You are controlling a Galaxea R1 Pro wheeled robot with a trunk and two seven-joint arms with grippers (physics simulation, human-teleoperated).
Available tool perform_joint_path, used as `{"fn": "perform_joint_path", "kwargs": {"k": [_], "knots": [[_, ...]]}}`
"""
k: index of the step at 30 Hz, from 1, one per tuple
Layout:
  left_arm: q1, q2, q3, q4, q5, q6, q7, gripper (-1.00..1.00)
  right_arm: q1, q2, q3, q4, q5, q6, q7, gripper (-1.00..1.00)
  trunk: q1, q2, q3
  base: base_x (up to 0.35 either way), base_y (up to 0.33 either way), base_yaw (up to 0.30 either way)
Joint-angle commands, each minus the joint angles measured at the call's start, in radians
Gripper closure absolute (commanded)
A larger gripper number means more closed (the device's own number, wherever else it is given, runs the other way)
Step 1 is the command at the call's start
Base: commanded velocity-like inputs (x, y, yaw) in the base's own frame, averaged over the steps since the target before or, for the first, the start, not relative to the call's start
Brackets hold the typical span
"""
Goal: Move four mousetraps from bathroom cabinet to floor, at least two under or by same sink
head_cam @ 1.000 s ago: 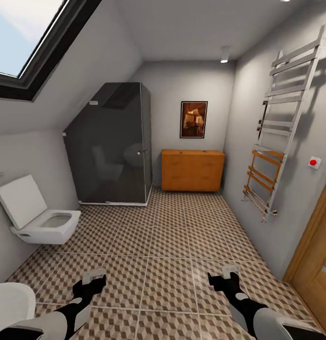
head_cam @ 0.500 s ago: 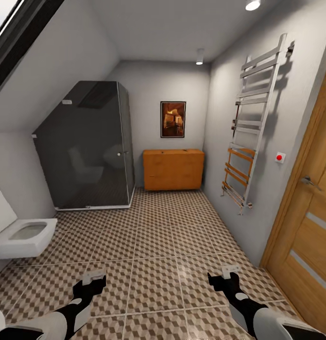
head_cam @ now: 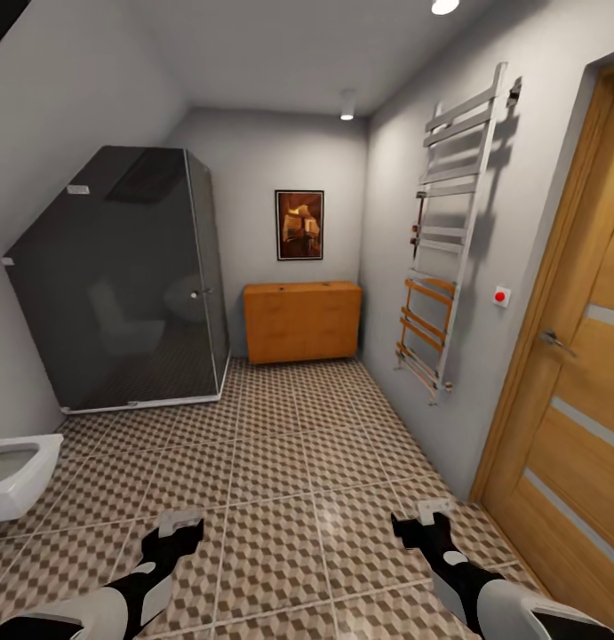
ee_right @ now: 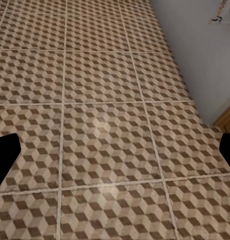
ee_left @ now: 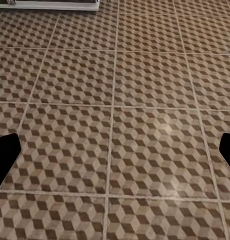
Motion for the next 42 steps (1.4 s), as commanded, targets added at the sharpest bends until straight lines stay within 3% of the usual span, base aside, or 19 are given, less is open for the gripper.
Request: {"fn": "perform_joint_path", "kwargs": {"k": [1, 31, 42], "knots": [[-0.001, 0.0, -0.009, 0.004, 0.006, -0.006, 0.001, -1.0, -0.001, 0.0, -0.007, 0.002, 0.01, -0.003, -0.003, -1.0, 0.001, -0.001, 0.0, 0.323, 0.0, -0.023], [-0.001, 0.002, -0.009, 0.004, 0.006, -0.007, -0.002, -1.0, -0.001, 0.001, -0.007, 0.001, 0.01, -0.003, 0.0, -1.0, 0.001, -0.001, 0.0, 0.33, 0.0, 0.0], [-0.001, 0.003, -0.009, 0.003, 0.006, -0.006, 0.001, -1.0, -0.001, 0.001, -0.007, 0.002, 0.01, -0.003, 0.001, -1.0, 0.001, -0.001, 0.0, 0.331, -0.077, 0.199]]}}
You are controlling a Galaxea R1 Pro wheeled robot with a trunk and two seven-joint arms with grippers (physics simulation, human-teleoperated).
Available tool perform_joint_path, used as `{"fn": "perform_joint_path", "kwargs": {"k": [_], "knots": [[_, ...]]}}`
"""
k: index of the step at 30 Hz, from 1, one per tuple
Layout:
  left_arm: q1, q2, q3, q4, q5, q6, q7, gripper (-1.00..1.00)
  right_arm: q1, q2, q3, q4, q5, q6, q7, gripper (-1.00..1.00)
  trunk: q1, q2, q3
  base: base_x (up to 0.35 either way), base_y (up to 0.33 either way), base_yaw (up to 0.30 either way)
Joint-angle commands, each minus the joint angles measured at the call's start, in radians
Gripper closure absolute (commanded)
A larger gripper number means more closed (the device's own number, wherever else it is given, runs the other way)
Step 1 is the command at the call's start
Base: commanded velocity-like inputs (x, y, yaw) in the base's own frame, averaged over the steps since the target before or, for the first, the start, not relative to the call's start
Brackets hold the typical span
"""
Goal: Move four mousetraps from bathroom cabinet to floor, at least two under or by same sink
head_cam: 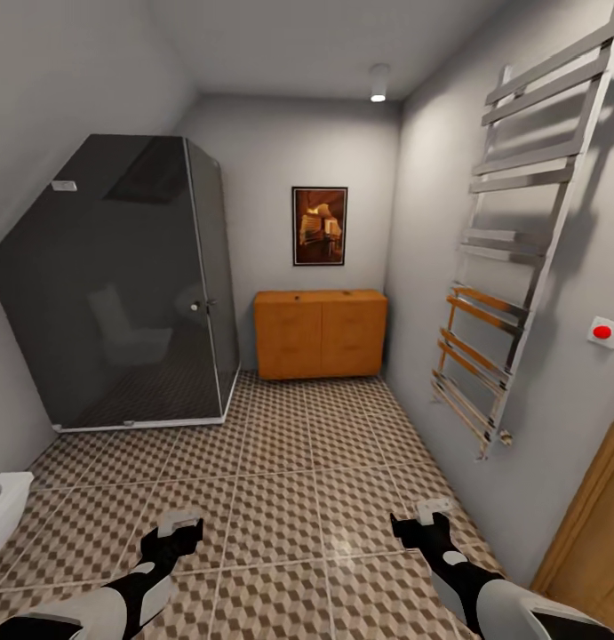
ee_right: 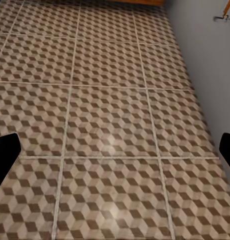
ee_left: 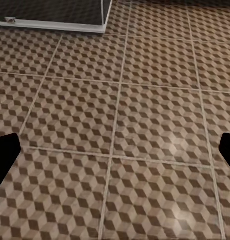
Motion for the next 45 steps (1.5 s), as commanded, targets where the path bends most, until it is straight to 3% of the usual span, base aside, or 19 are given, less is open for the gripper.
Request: {"fn": "perform_joint_path", "kwargs": {"k": [1, 30, 45], "knots": [[-0.001, -0.001, -0.009, 0.004, 0.005, -0.006, 0.003, -1.0, 0.0, 0.0, -0.008, 0.001, 0.01, -0.003, -0.003, -1.0, 0.001, -0.001, 0.0, 0.331, -0.12, 0.157], [-0.001, 0.003, -0.009, 0.003, 0.005, -0.006, 0.005, -1.0, -0.001, 0.0, -0.008, 0.001, 0.011, -0.003, -0.001, -1.0, 0.001, -0.001, 0.0, 0.322, -0.173, 0.016], [-0.001, 0.006, -0.009, 0.004, 0.005, -0.006, 0.003, -1.0, 0.0, 0.001, -0.008, 0.001, 0.011, -0.003, -0.001, -1.0, 0.001, -0.001, 0.0, 0.329, -0.023, 0.07]]}}
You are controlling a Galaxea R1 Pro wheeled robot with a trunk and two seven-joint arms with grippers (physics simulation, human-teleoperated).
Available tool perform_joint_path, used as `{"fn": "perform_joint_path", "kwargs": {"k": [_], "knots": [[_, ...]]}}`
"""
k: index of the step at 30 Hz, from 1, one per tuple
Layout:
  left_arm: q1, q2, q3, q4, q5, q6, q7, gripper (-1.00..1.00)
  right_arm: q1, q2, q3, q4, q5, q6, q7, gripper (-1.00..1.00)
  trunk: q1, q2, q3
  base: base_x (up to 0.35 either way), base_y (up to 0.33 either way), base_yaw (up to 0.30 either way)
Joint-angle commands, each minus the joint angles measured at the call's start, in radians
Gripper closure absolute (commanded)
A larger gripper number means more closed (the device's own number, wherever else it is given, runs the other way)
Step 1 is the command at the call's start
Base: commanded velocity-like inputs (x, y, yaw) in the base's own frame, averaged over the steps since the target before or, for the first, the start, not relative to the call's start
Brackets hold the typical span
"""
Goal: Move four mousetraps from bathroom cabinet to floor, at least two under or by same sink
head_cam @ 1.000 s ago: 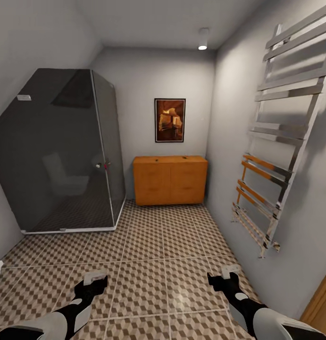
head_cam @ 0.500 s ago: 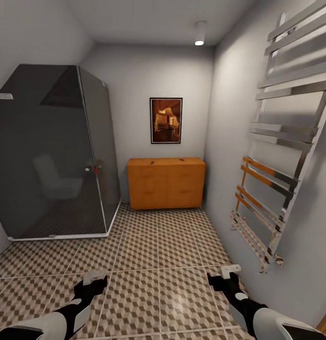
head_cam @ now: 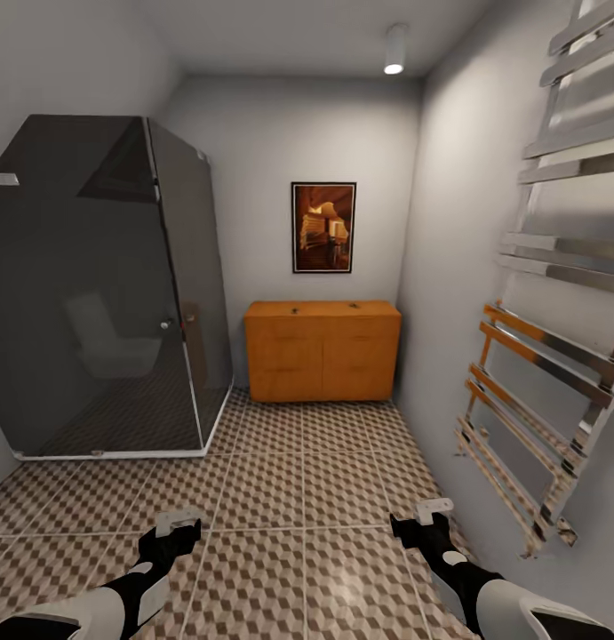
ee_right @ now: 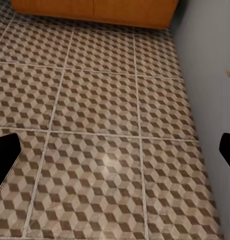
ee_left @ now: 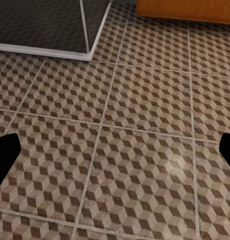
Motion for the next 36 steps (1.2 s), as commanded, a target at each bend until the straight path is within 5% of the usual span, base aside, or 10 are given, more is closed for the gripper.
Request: {"fn": "perform_joint_path", "kwargs": {"k": [1, 36], "knots": [[-0.001, -0.001, -0.009, 0.004, 0.005, -0.006, 0.002, -1.0, 0.0, 0.0, -0.008, 0.001, 0.01, -0.003, -0.003, -1.0, 0.001, -0.001, 0.0, 0.331, -0.001, 0.241], [-0.001, -0.002, -0.009, 0.004, 0.005, -0.006, 0.009, -1.0, 0.0, -0.002, -0.008, 0.004, 0.006, -0.001, -0.001, -1.0, 0.001, -0.001, 0.0, 0.331, -0.043, 0.031]]}}
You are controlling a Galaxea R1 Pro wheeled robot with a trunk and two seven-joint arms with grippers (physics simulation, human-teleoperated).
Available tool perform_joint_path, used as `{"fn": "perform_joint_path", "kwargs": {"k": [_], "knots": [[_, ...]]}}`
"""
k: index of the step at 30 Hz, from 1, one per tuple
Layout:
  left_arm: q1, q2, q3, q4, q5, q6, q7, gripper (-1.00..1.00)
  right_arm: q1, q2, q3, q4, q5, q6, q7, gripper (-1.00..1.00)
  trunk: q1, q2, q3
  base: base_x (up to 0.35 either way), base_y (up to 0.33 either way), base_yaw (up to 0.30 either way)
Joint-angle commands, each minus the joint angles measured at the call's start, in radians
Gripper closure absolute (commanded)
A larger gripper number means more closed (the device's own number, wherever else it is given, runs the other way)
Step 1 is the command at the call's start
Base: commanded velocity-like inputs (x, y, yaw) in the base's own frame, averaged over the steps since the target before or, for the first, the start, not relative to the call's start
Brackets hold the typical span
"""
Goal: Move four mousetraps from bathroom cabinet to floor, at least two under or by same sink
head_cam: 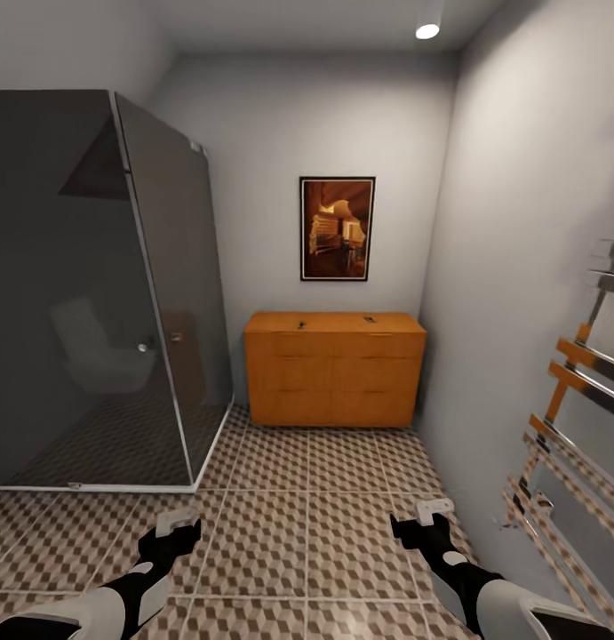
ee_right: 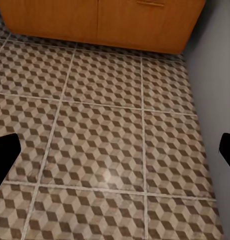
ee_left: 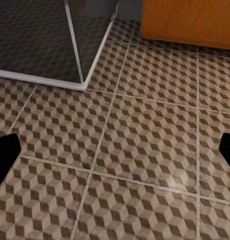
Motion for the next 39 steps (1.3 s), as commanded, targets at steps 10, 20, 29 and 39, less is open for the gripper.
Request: {"fn": "perform_joint_path", "kwargs": {"k": [10, 20, 29, 39], "knots": [[-0.001, 0.0, -0.009, 0.003, 0.006, -0.006, 0.004, -1.0, 0.0, 0.0, -0.01, 0.0, 0.008, -0.005, -0.003, -1.0, 0.001, -0.001, 0.0, 0.33, -0.159, 0.0], [-0.001, 0.001, -0.009, 0.003, 0.006, -0.006, 0.004, -1.0, 0.0, 0.0, -0.01, -0.003, 0.007, -0.006, -0.003, -1.0, 0.001, -0.001, 0.0, 0.33, -0.136, 0.0], [-0.001, 0.001, -0.009, 0.003, 0.006, -0.006, 0.003, -1.0, -0.001, 0.0, -0.01, -0.003, 0.007, -0.006, -0.004, -1.0, 0.001, -0.001, 0.0, 0.33, -0.025, 0.0], [-0.001, 0.001, -0.009, 0.003, 0.006, -0.006, 0.004, -1.0, 0.0, 0.0, -0.01, -0.003, 0.007, -0.006, -0.004, -1.0, 0.001, -0.001, 0.0, 0.33, -0.002, 0.0]]}}
